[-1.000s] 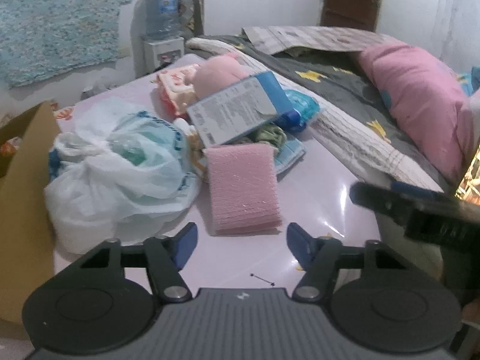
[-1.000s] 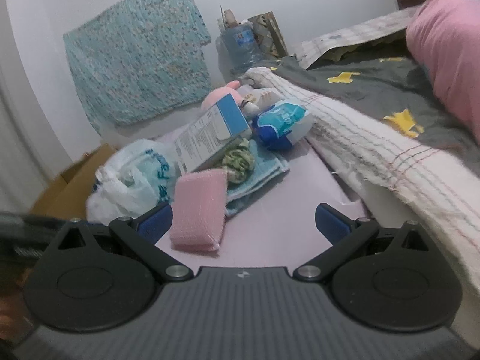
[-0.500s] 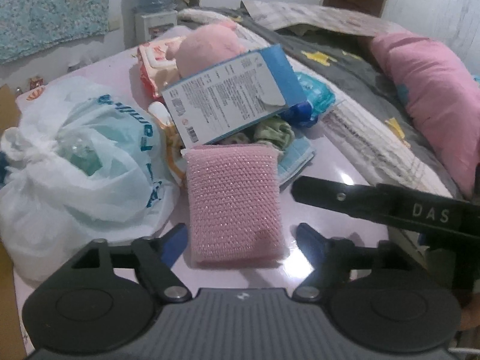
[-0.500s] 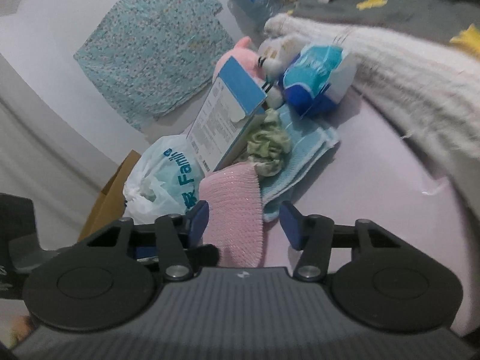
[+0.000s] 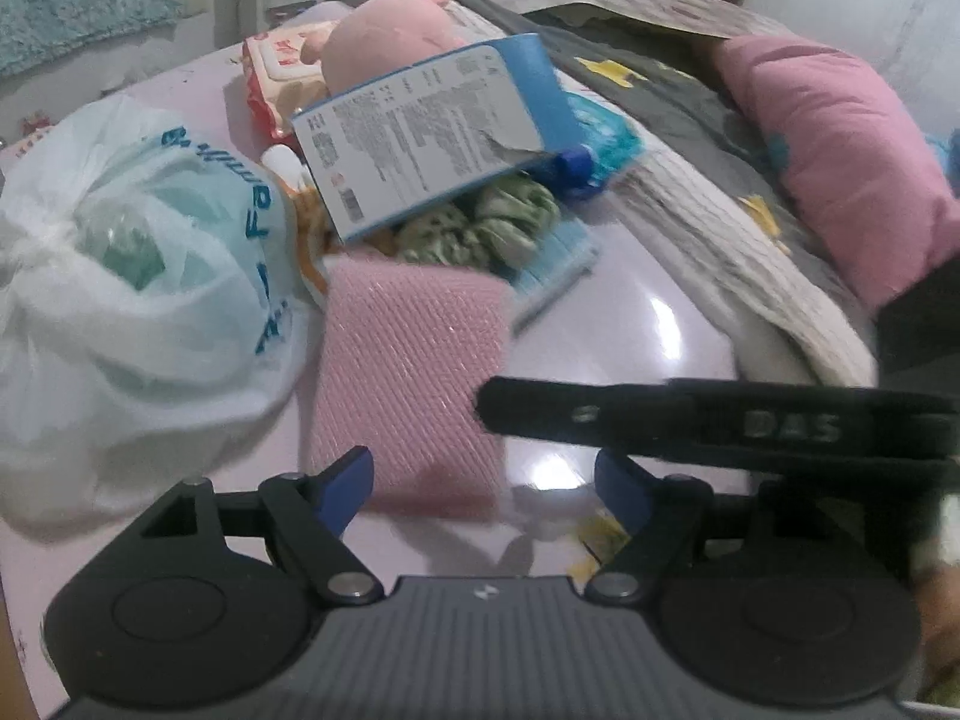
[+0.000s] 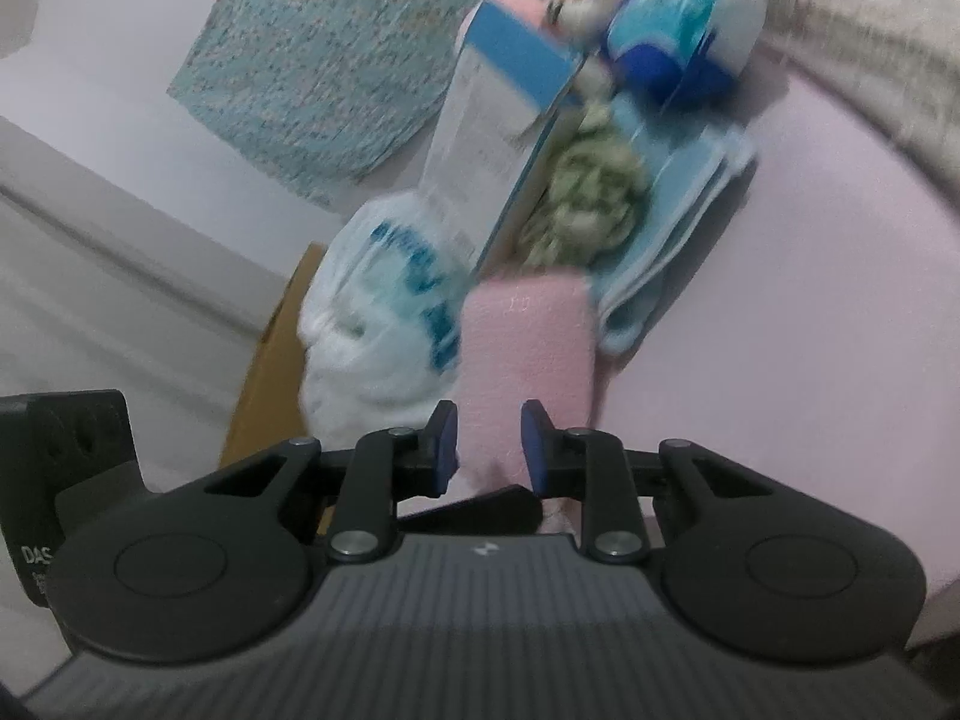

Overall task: Organize soft objects
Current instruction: 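Grasp the pink knitted sponge with the left gripper while the right tool approaches the blue box, then grasp the blue bandage box by its edge with the right gripper and lift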

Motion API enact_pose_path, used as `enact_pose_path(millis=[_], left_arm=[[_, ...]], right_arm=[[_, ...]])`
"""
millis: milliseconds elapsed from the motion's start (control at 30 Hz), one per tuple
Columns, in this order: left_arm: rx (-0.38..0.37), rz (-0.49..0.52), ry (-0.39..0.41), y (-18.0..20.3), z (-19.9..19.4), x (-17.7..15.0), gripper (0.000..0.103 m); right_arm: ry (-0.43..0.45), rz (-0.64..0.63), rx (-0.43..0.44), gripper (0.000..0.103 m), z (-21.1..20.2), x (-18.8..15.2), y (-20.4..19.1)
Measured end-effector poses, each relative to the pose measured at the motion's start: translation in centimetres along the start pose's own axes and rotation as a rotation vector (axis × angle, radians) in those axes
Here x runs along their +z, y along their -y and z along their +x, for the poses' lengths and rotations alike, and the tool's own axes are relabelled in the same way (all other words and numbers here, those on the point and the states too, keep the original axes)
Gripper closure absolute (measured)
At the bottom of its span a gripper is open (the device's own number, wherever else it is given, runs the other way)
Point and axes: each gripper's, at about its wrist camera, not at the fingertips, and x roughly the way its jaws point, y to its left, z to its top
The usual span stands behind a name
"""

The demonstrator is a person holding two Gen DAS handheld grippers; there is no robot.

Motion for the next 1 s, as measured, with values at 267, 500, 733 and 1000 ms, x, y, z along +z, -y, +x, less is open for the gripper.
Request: enact_pose_path(millis=[267, 500, 733, 1000], left_arm=[[0.067, 0.011, 0.021, -0.1, -2.8, -3.0, 0.021], [0.149, 0.017, 0.072, -0.9, -1.4, -1.3, 0.011], [0.171, 0.002, 0.010, -1.2, 2.5, 1.5, 0.007], [0.171, -0.062, -0.022, -1.8, 4.6, 2.4, 0.018]], right_arm=[[-0.068, -0.002, 0.014, 0.079, 1.0, -2.5, -1.3], [0.062, 0.053, -0.045, 0.077, -2.1, -1.3, 0.0], [0.130, 0.059, -0.079, 0.072, -4.1, -0.8, 1.0], [0.138, 0.061, -0.104, 0.069, -5.2, -1.1, 2.3]])
